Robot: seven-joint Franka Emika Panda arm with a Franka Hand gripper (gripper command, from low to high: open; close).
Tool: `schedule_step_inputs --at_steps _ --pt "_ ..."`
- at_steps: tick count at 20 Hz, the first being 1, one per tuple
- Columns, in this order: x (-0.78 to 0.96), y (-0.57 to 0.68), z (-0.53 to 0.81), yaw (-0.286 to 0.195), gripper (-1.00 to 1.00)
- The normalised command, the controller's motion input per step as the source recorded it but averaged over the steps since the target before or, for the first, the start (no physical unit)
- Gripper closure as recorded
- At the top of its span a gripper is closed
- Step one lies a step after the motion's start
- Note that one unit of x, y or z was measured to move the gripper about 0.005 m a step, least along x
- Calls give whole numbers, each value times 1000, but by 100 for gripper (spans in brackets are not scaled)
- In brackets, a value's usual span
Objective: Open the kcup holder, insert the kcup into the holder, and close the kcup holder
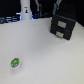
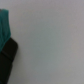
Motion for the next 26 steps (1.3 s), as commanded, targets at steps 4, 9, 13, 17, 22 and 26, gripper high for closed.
schedule_step_inputs --at_steps 4,9,13,17,22,26 --pt "-388 582 -6 -193 -100" --pt "-372 600 -72 -184 -100" --pt "-349 648 -136 -171 -100" --pt "-316 671 -205 -168 -100" --pt "-291 632 -292 -178 -100" --pt "-280 523 -357 -168 -100"
